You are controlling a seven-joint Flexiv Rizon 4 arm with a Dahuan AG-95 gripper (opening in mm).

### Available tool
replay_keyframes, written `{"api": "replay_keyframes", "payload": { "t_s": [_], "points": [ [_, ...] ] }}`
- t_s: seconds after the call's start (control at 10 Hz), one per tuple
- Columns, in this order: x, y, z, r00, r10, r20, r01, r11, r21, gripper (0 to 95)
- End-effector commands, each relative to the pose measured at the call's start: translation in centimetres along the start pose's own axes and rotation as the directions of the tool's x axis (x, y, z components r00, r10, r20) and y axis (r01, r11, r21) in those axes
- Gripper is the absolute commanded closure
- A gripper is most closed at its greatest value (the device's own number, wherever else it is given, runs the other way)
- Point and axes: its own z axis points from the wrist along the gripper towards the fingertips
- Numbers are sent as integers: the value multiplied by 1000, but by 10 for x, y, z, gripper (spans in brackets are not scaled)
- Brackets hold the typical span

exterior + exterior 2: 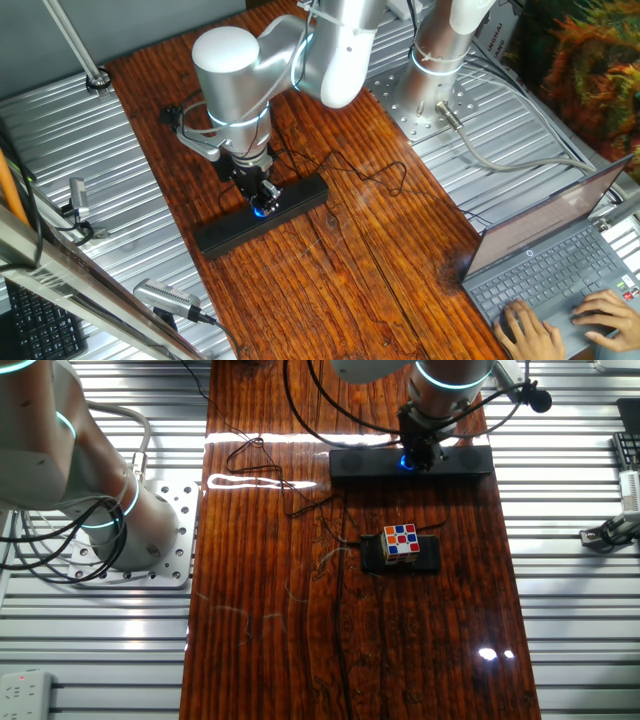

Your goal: Turn the knob to increase the volume of the speaker

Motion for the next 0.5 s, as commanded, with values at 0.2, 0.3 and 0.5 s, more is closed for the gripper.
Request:
{"api": "replay_keyframes", "payload": {
  "t_s": [0.2,0.3,0.5],
  "points": [
    [0,0,0,998,59,-7,-59,998,-5,950],
    [0,0,0,997,71,-8,-71,997,-6,950],
    [0,0,0,994,107,-20,-107,994,-5,950]
  ]
}}
